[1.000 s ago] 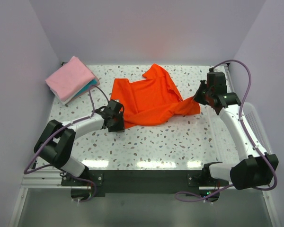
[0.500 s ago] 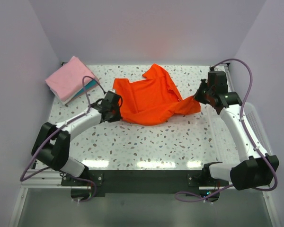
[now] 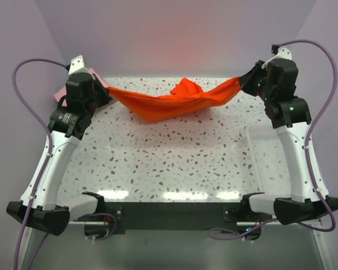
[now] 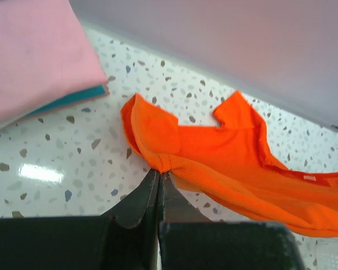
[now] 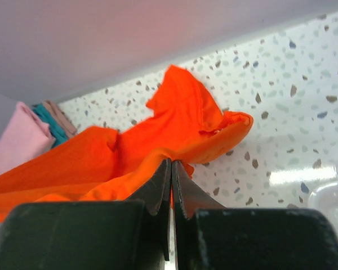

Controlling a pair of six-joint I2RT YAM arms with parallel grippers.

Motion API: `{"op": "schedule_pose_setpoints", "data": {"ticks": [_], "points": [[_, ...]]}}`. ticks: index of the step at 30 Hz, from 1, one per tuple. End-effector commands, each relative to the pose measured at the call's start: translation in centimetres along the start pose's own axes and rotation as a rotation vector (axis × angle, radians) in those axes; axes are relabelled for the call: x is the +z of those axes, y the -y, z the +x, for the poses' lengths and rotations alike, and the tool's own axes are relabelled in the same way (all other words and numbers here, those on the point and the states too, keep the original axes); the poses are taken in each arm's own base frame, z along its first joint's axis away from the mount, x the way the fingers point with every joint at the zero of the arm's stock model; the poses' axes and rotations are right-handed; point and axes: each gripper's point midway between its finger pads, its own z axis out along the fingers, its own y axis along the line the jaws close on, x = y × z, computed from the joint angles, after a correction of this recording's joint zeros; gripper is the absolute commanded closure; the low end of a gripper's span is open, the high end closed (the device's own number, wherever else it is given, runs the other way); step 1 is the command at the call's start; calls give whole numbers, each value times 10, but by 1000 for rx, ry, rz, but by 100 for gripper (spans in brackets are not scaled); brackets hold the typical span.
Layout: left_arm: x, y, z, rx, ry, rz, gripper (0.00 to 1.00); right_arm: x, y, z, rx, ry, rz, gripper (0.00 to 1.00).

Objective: Fold and stack the t-shirts
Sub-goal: Flatten the tshirt out

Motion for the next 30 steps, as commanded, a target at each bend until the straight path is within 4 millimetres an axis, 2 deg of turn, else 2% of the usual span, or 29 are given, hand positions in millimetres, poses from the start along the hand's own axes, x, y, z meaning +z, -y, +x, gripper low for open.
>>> {"op": "schedule_pose_setpoints", "data": {"ticks": [1, 3, 4, 5, 6, 8, 11, 14, 16, 19, 20, 22, 24, 25, 27, 28, 29, 30], "points": [[-50, -1, -63, 2, 176, -15, 100, -55, -35, -69, -12, 231, -136, 100], [-87, 6, -105, -40, 319, 22, 100, -84, -52, -94, -27, 321, -211, 100], [-99, 7, -117, -38, 365, 38, 100, -104, -57, -104, -31, 369, -245, 100], [-121, 9, -134, -56, 431, 61, 100, -120, -64, -118, -37, 429, -279, 100], [-133, 12, -147, -67, 485, 85, 100, -133, -70, -124, -44, 459, -314, 100], [-155, 14, -163, -60, 550, 115, 100, -162, -79, -139, -44, 538, -366, 100], [-199, 20, -192, -77, 653, 172, 100, -205, -94, -163, -39, 636, -443, 100], [-222, 25, -206, -82, 711, 219, 100, -230, -105, -179, -29, 687, -497, 100], [-226, 33, -210, -74, 717, 253, 100, -230, -108, -183, -24, 682, -500, 100], [-202, 45, -206, -46, 666, 270, 100, -205, -105, -181, -25, 647, -459, 100], [-184, 53, -200, -26, 626, 278, 100, -186, -99, -175, -21, 616, -425, 100], [-165, 61, -194, -8, 586, 290, 100, -156, -95, -166, -26, 565, -387, 100], [-137, 70, -186, 13, 535, 293, 100, -123, -89, -156, -35, 518, -351, 100], [-119, 71, -180, 32, 505, 278, 100, -110, -87, -151, -46, 503, -335, 100], [-102, 73, -176, 44, 492, 267, 100, -89, -83, -147, -54, 478, -308, 100], [-93, 74, -174, 58, 483, 259, 100, -72, -81, -143, -66, 454, -289, 100], [-76, 76, -168, 68, 461, 251, 100, -62, -80, -141, -71, 444, -282, 100], [-67, 77, -164, 77, 449, 249, 100, -54, -80, -140, -73, 434, -277, 100]]}}
